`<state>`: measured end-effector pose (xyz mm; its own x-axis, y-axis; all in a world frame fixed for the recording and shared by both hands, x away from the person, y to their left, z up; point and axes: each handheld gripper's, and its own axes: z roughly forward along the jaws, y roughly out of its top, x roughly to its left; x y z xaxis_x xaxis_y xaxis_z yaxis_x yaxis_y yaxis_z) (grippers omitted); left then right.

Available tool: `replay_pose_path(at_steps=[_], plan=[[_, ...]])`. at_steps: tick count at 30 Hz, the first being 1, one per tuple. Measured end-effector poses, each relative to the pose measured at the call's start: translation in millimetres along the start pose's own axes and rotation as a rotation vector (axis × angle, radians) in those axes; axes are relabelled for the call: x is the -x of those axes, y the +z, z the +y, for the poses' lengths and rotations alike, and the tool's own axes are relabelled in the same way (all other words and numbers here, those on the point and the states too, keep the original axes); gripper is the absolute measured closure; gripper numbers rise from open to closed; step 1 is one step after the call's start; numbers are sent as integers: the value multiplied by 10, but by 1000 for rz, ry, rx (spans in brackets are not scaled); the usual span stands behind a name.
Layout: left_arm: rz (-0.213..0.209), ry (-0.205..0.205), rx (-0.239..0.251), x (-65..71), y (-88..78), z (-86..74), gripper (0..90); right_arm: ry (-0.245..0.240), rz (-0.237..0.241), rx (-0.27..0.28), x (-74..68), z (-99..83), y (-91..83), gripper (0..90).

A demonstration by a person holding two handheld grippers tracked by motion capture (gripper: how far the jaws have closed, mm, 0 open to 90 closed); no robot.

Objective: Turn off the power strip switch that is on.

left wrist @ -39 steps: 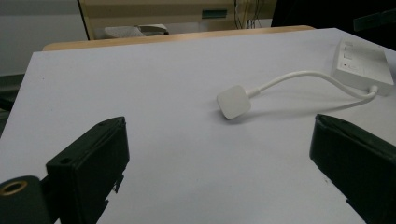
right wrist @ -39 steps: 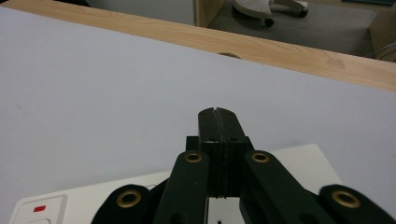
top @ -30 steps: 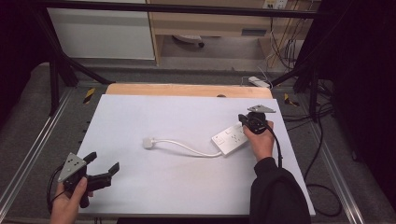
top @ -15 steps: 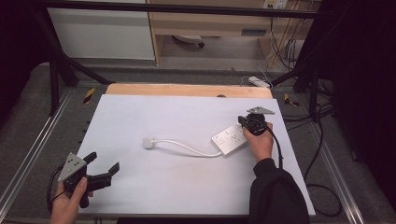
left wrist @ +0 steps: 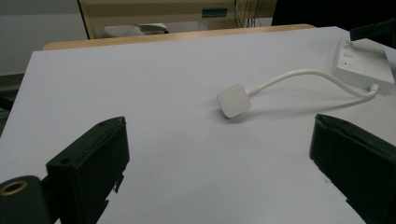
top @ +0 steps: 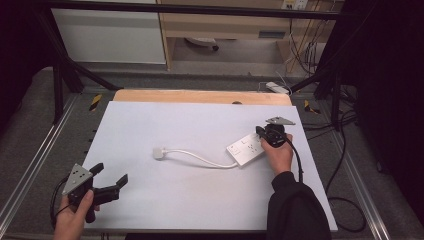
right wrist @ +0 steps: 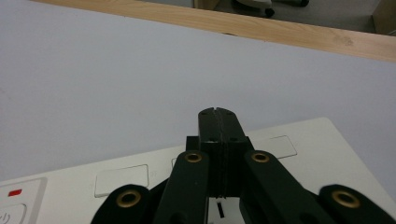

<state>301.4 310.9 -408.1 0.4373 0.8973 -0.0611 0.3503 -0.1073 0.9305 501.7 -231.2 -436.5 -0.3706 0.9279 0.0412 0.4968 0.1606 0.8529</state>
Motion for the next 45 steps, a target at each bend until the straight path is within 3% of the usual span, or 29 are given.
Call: replay_pose_path(at_steps=[45], plan=[[-3,4,-6,4,5,-2,48,16,-20,-9,59,-77,54,900]])
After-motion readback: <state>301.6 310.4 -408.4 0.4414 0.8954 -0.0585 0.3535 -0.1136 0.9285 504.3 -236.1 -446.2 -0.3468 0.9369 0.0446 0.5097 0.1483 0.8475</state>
